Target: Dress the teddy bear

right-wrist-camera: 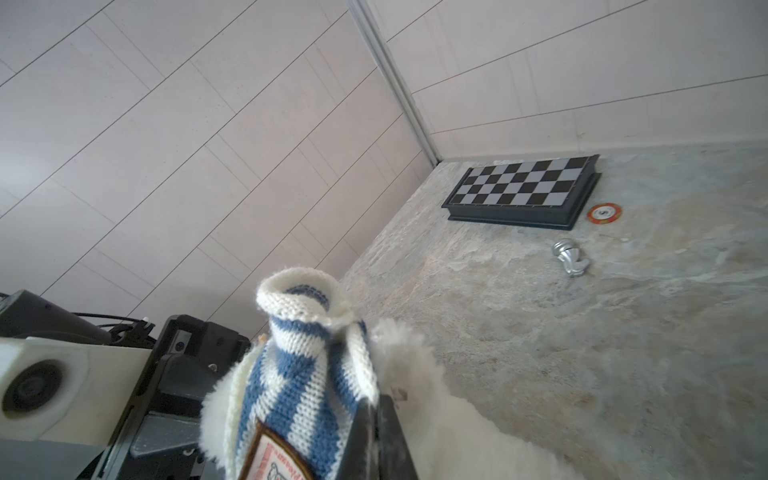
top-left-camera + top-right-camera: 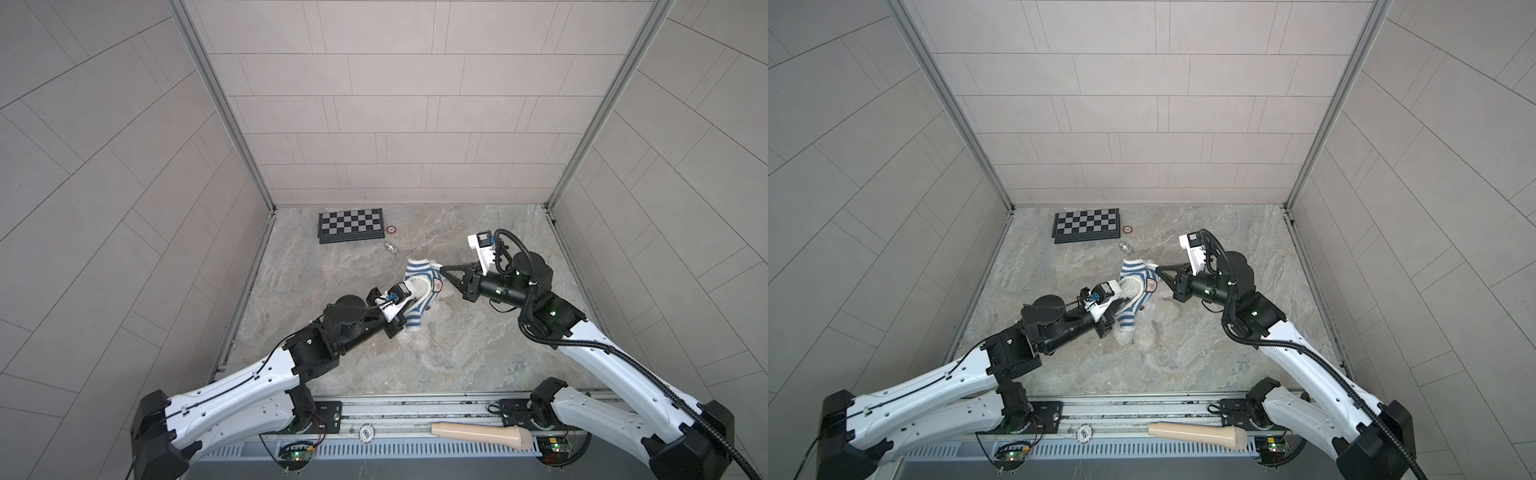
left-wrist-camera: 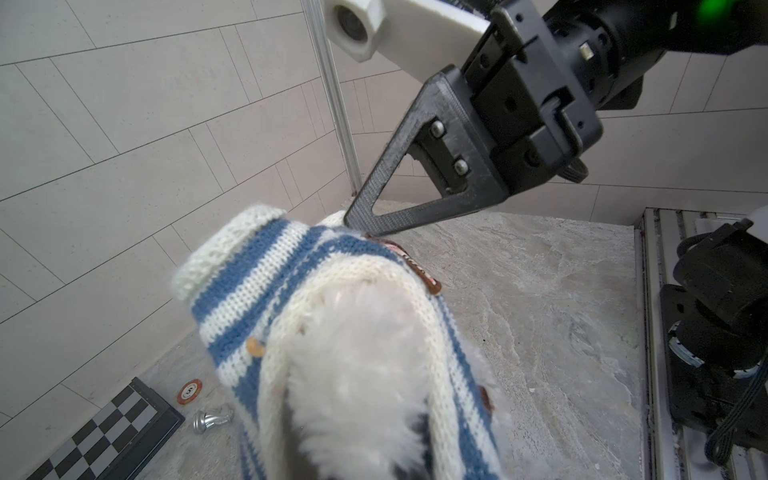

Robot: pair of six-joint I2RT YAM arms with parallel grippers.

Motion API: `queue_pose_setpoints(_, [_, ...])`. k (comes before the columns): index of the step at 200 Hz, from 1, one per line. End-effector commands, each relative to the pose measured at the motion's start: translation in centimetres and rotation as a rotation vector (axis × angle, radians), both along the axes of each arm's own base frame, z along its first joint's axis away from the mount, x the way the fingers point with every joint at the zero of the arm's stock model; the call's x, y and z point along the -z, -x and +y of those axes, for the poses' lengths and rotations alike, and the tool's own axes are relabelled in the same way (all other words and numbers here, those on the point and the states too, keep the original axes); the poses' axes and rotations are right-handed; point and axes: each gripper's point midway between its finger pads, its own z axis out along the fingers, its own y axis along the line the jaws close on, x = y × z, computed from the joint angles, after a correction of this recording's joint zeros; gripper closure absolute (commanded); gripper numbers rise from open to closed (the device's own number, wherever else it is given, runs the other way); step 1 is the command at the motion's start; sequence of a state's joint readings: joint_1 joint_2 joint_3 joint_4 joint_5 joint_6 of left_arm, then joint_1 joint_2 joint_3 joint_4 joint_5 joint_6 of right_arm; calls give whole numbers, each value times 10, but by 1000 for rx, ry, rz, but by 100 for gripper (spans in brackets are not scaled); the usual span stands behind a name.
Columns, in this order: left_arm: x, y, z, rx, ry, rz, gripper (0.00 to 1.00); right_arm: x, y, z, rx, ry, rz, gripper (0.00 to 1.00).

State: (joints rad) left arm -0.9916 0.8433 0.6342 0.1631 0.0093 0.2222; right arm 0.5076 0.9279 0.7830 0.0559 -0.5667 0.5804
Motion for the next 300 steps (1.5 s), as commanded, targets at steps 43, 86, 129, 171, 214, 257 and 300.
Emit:
queue_pose_setpoints(43, [-31,11,16,-5,180,-39,100,79,-30,-46,265,142,108,100])
queue_pose_setpoints(86, [-44,3,33,-97,321,-10,100,115,-24,-28,155,177,179,100])
queue_pose_setpoints(129, [-52,-8,46,-191,421,21,100,117,23,17,-143,218,148,100])
queue_pose_setpoints(171, [-46,1,28,-91,374,14,100,59,62,42,-325,57,-8,100])
queue_pose_setpoints(214, [-25,-4,27,-118,279,4,100,32,67,43,-330,-84,-17,100])
queue_pose_setpoints(257, [-37,-13,46,-221,333,-6,100,86,87,37,-400,156,57,100])
queue_pose_setpoints(300, [-44,-22,78,-373,404,-14,100,116,97,10,-393,415,-1,100])
